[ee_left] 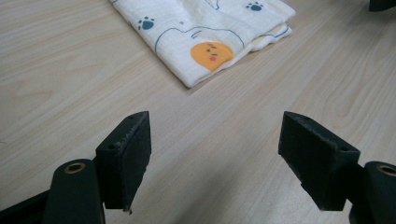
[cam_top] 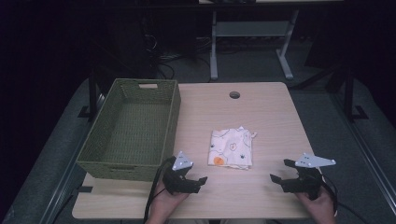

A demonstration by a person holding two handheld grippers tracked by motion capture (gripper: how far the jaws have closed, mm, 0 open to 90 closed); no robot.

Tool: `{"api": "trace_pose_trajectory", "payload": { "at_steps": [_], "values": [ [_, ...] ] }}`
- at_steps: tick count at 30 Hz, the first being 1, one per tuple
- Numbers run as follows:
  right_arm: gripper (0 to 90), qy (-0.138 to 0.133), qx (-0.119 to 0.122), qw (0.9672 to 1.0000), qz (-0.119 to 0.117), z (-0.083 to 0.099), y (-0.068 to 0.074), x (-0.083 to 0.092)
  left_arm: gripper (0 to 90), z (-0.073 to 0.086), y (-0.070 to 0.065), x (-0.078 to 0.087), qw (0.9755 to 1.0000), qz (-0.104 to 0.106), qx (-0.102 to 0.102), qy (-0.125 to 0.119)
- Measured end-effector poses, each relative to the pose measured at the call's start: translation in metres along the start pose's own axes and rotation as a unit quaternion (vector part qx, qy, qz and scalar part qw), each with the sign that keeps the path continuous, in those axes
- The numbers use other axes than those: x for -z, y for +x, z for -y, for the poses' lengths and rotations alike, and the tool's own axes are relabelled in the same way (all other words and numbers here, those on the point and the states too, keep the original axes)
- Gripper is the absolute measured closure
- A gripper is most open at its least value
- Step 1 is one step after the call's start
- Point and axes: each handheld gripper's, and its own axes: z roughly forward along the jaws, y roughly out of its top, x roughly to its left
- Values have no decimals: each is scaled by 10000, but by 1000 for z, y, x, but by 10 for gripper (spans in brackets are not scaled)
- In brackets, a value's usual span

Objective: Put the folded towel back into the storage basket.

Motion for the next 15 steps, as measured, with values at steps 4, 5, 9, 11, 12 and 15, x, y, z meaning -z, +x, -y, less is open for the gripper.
{"api": "trace_pose_trajectory", "payload": {
  "at_steps": [4, 5, 9, 11, 12, 15],
  "values": [
    [145, -6, 5, 10000, 4, 0, 0, 0, 259, 0, 0, 0, 10000, 21, 21, 3],
    [145, -10, 5, 10000, 27, 0, 0, 0, 259, 0, 0, 1, 10000, 14, -11, 33],
    [145, -26, -31, 10000, 58, 0, 0, 0, 259, -2, 0, 2, 10000, 16, -45, 49],
    [145, -10, -26, 10000, 60, 0, 0, 0, 259, -4, 0, 3, 9999, 34, -83, 52],
    [144, -5, -41, 10000, 63, -1, 0, 0, 259, -6, 0, 4, 9999, 21, -94, 41],
    [145, -9, -45, 10000, 87, 0, 0, -1, 258, -11, -1, 4, 9998, 61, -168, 24]
  ]
}}
